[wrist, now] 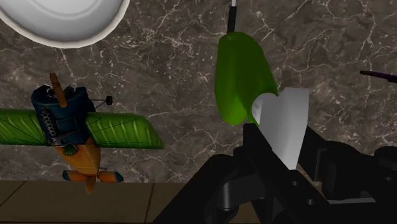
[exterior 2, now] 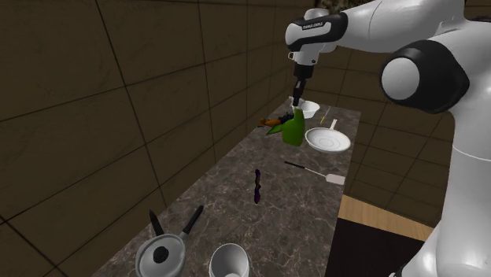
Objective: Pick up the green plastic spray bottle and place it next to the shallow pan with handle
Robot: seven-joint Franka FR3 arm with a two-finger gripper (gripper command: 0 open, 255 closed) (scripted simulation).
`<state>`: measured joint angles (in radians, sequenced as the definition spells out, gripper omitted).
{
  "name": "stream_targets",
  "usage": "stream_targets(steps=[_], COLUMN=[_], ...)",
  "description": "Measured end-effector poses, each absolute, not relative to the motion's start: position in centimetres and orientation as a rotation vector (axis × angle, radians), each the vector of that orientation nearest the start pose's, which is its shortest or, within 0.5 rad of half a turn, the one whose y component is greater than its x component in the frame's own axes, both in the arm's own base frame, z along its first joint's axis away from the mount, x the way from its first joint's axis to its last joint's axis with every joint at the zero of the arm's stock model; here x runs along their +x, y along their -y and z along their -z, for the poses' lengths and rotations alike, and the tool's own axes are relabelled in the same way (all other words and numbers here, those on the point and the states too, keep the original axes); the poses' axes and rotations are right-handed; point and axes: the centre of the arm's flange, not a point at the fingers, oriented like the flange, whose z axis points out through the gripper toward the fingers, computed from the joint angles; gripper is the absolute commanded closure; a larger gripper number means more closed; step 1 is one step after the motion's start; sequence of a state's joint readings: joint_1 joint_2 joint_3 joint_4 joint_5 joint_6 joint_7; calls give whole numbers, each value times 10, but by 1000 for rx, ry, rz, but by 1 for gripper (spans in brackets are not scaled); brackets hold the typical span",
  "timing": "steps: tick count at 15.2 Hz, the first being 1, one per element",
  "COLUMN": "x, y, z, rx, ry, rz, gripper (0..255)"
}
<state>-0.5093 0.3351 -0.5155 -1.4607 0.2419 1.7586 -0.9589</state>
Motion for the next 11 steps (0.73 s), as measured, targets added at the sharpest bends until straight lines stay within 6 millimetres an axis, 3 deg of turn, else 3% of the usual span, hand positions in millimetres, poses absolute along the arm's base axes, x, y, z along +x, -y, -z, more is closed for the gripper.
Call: stream_targets(steps=[8,11], x=[329,321], y=[597,608], z=[-511,-503], rx=[-3101,-3101], ry=[-133,-132], rz=[103,103], gripper=[255,255])
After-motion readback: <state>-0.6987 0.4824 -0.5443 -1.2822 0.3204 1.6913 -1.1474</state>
